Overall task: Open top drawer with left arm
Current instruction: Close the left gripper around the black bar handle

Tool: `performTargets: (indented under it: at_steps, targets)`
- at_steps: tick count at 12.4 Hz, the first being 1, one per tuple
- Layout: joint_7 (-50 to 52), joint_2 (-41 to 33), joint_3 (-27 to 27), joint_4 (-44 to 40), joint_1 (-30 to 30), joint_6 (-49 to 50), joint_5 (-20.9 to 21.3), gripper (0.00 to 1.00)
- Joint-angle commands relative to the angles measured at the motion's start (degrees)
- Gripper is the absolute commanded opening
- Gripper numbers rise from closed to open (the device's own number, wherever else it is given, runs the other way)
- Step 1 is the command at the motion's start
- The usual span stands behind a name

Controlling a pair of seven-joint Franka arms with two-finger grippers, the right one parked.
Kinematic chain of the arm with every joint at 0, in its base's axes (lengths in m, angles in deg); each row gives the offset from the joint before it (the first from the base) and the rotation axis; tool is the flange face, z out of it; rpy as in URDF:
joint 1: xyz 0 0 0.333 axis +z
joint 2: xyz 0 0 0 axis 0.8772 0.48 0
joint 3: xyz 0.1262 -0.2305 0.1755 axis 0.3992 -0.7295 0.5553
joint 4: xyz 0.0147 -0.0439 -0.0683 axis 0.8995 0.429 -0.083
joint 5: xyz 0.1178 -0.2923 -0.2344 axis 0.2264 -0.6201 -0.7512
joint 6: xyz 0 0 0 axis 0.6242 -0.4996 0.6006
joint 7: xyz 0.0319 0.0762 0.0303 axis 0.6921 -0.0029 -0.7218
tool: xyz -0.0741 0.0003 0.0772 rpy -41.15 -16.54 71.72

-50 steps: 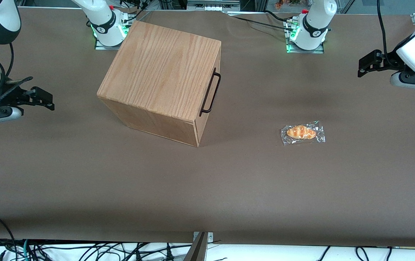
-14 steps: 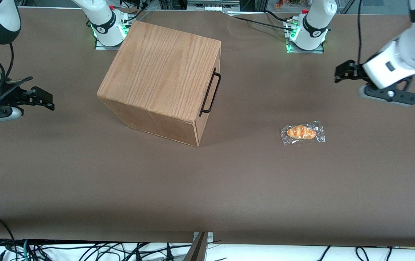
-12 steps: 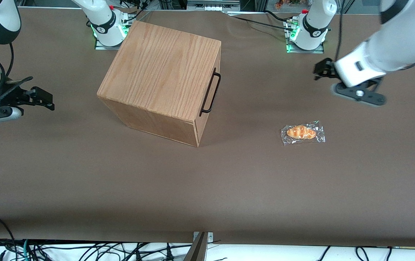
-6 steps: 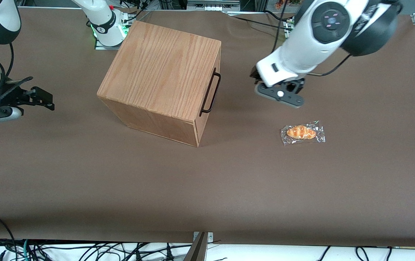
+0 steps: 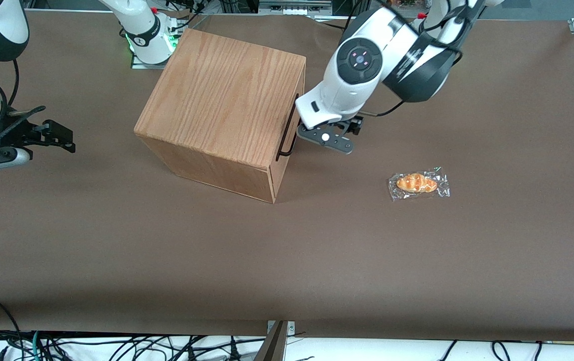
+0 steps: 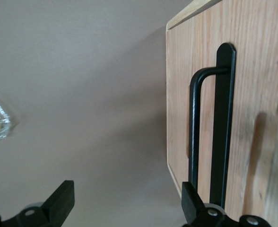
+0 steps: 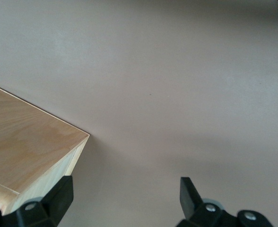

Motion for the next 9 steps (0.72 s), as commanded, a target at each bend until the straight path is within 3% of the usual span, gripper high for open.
performTargets:
  at_steps: [1, 9]
  targets:
    - [0.46, 1.06, 0.67, 0.18, -1.15, -3.07, -0.78, 1.0]
    - [-2.7, 2.82, -1.27, 2.37, -0.54, -6.6, -2.89, 0.99]
